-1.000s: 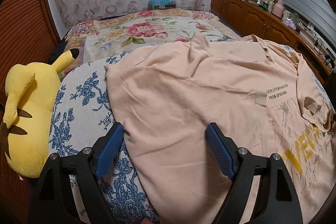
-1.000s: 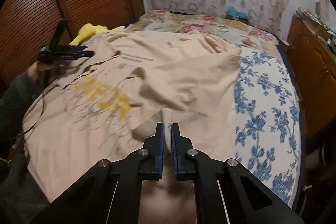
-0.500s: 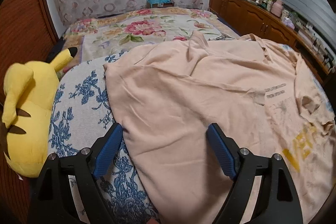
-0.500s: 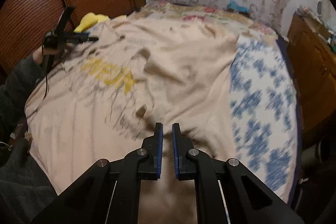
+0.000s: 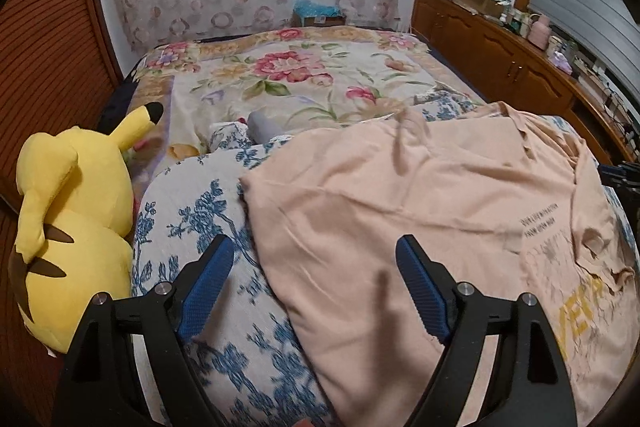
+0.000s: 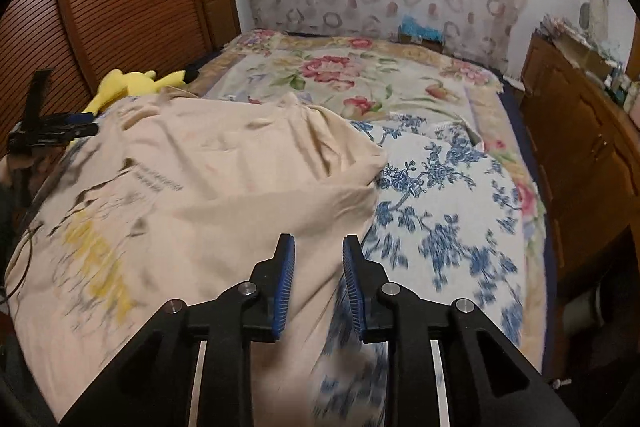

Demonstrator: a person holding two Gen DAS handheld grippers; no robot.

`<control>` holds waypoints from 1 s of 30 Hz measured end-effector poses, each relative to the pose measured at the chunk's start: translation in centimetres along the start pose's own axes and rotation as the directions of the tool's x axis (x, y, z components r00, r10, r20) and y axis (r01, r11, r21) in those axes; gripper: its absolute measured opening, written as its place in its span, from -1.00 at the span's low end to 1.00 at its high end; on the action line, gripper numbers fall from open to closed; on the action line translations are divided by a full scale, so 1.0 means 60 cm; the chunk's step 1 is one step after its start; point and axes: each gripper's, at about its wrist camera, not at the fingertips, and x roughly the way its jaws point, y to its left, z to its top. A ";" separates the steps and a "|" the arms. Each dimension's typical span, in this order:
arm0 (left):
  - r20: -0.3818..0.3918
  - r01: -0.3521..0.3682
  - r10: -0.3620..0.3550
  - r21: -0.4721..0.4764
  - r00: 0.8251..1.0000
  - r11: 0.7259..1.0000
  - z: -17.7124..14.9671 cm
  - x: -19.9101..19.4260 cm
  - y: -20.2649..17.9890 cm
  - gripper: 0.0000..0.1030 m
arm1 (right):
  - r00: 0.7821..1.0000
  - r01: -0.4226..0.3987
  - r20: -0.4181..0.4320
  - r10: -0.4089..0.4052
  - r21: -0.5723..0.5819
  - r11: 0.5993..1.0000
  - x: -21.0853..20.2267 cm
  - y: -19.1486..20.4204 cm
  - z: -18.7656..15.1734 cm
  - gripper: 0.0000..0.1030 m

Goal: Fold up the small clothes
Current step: 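Move both open grippers to the peach shirt's edge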

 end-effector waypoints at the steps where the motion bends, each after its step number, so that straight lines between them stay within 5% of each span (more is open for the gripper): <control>1: -0.003 -0.004 0.004 -0.004 1.000 1.000 0.002 0.004 0.003 0.63 | 1.000 0.009 0.007 -0.009 0.007 1.000 0.013 -0.006 0.005 -0.50; 9: -0.029 -0.021 0.021 -0.022 0.999 1.000 0.008 0.037 0.022 0.63 | 1.000 0.010 -0.014 -0.009 0.083 0.997 0.075 -0.033 0.039 -0.13; 20: -0.036 -0.010 0.009 -0.017 0.999 1.000 0.009 0.046 0.028 0.63 | 1.000 0.010 -0.021 -0.010 0.004 1.000 0.113 -0.027 0.069 -0.12; 25: -0.034 0.076 -0.079 -0.061 0.996 0.995 0.020 0.041 0.046 0.36 | 1.000 0.011 -0.014 -0.011 -0.017 1.000 0.119 -0.026 0.068 -0.12; 30: -0.034 0.068 -0.071 -0.075 0.997 0.995 0.031 0.048 0.058 0.02 | 1.000 0.003 -0.023 -0.004 -0.026 1.000 0.119 -0.030 0.069 -0.13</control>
